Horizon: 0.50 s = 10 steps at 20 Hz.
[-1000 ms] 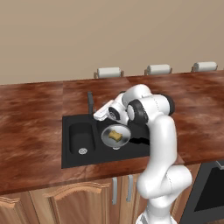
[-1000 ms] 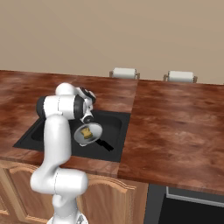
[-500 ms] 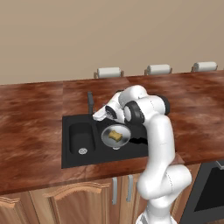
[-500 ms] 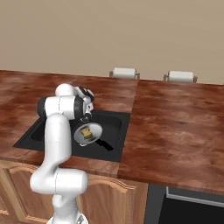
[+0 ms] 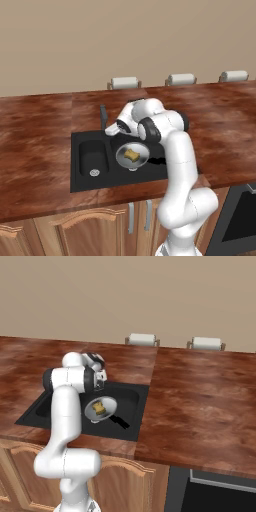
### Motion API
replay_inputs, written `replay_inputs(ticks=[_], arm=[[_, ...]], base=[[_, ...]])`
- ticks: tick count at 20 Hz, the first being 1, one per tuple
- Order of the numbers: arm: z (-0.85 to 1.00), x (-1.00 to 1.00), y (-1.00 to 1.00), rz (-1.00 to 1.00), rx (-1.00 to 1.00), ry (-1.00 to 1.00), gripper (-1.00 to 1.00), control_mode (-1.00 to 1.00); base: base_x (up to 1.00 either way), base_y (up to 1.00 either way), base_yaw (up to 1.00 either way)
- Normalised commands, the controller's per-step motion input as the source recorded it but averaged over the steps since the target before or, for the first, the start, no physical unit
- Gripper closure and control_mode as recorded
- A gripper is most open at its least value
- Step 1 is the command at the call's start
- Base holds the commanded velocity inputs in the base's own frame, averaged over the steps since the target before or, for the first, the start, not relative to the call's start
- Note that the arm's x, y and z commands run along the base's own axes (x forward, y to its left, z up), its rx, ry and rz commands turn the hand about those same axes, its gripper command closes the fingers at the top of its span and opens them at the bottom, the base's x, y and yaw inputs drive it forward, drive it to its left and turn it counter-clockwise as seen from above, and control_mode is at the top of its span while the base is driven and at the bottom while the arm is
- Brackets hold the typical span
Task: Pick the pan and sponge and place them into the sink. Then turn on the water.
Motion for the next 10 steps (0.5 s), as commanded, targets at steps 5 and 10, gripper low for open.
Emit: replay_inputs(ticks=[5, 10], arm=[[-0.24, 0.18, -0.03, -0.01, -0.01, 0.1, -1.0, -1.0], [-0.21, 0.03, -0.05, 0.0, 0.0, 0.04, -1.0, -1.0]], base=[[0.0, 0.0, 0.0], [0.0, 0.0, 0.0]])
